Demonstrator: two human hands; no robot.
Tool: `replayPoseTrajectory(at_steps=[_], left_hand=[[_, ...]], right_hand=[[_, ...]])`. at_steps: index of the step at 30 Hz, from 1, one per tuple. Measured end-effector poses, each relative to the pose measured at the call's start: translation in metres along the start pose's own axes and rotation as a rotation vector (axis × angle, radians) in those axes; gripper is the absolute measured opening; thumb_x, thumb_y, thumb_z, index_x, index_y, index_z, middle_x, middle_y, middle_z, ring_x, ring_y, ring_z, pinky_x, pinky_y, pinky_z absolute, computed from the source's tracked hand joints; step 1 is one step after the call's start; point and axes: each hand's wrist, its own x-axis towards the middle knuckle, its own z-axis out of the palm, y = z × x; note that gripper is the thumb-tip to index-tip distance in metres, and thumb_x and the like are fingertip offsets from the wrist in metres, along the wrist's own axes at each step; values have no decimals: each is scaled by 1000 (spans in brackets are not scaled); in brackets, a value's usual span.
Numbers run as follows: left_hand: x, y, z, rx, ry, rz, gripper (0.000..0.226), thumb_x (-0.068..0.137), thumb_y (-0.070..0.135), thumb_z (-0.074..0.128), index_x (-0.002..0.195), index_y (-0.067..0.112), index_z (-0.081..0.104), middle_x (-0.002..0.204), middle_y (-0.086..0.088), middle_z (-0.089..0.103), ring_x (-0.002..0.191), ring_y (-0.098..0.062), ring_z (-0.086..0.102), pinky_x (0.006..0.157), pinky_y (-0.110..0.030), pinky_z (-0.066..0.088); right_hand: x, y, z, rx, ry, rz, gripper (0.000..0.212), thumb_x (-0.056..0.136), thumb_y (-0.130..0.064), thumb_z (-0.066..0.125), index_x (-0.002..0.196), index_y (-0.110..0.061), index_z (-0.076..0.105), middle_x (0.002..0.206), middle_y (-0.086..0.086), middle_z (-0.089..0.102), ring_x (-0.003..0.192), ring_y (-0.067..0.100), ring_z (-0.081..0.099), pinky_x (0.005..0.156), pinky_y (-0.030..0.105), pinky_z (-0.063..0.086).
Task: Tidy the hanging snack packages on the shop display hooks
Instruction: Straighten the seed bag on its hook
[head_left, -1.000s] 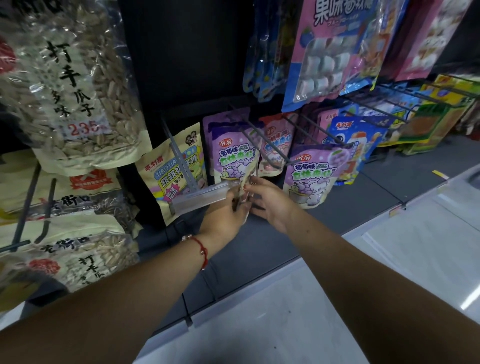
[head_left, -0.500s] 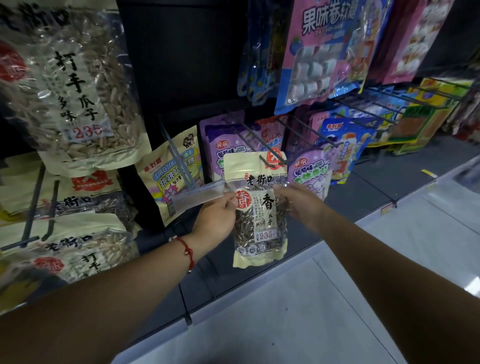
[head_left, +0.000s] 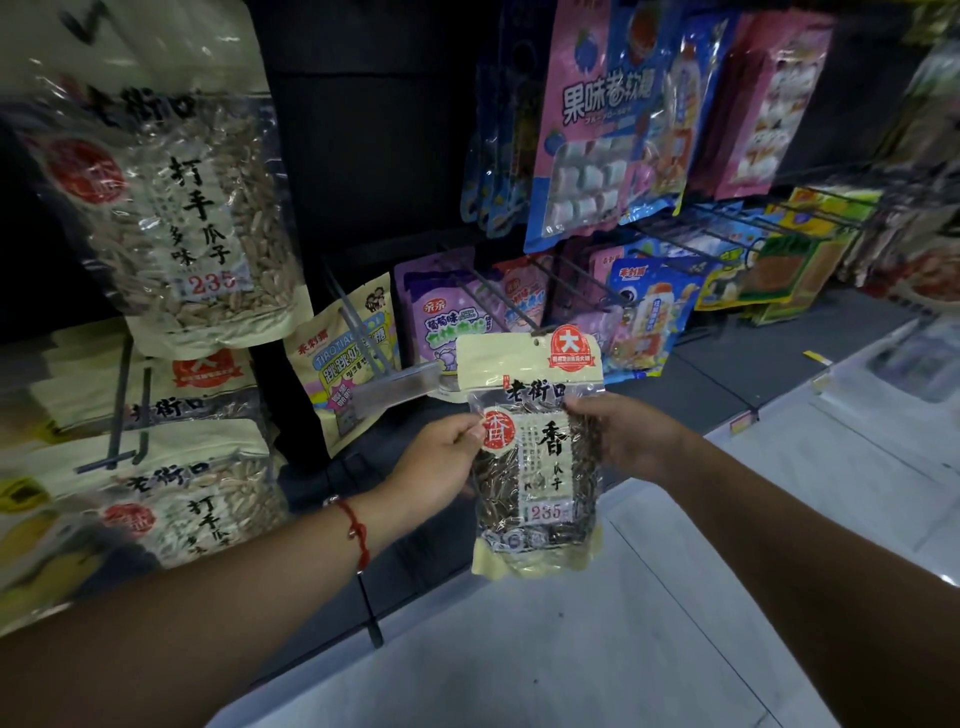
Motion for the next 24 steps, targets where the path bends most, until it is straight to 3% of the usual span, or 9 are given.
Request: replayPoseTrajectory(at_steps=[3, 8, 11, 14, 16, 19, 21, 24], left_hand=[[-8, 3, -1, -18, -11, 8, 22, 105, 19, 47, 99, 17, 69, 90, -3, 66, 83, -19, 59, 88, -56, 55], [-31, 15, -4, -67, -59, -23, 20, 104, 31, 51, 92, 32, 67, 89, 14, 68, 84, -14, 63, 84, -42, 55], [-47, 21, -8, -157, -133, -51, 14, 96, 38, 62, 102, 28, 68, 100, 7, 74, 92, -14, 68, 80, -31, 53], [-63, 26, -20, -216, -191, -28, 37, 81, 33, 79, 114, 22, 66, 106, 4, 76, 100, -12, 71, 87, -22, 53], [-73, 30, -32, -210, -194, -9, 47, 76, 27, 83, 119, 19, 65, 110, 4, 76, 104, -10, 70, 90, -20, 52], [-87, 39, -53, -176, -150, 4, 42, 80, 17, 83, 119, 16, 65, 111, 3, 75, 103, -9, 70, 85, -13, 51], [-96, 43, -68, -169, -126, 17, 40, 81, 18, 82, 118, 15, 66, 110, 3, 76, 103, -9, 70, 85, -13, 52], [-110, 51, -92, -155, -38, 39, 39, 78, 25, 85, 112, 21, 67, 104, 9, 76, 98, -4, 71, 83, -13, 52]], right_hand=[[-20, -1, 5, 48, 16, 25, 16, 85, -26, 70, 93, -14, 63, 80, 5, 64, 78, 24, 60, 76, 35, 49], [-51, -6, 11, 52, 1, 21, 30, 80, -31, 71, 99, -12, 59, 87, 8, 59, 87, 26, 57, 82, 38, 46], [-63, -10, 20, 31, -34, 9, 47, 78, -35, 75, 113, -8, 59, 103, 15, 59, 102, 30, 55, 97, 43, 43], [-71, -18, 38, 21, -45, -34, 71, 74, -37, 80, 130, 0, 57, 116, 17, 57, 110, 32, 54, 114, 53, 33], [-77, -26, 52, 47, -72, -60, 62, 75, -34, 79, 122, 2, 61, 108, 16, 61, 105, 30, 55, 113, 49, 35], [-84, -39, 74, 69, -102, -126, 31, 79, -29, 73, 95, -4, 65, 84, 7, 63, 85, 23, 57, 95, 39, 44], [-88, -48, 90, 25, -91, -206, 42, 78, -30, 73, 106, 0, 64, 91, 8, 67, 90, 24, 62, 97, 41, 48], [-93, -61, 117, 11, -48, -317, 56, 70, -45, 77, 112, -9, 65, 100, 4, 73, 99, 21, 66, 94, 40, 50]])
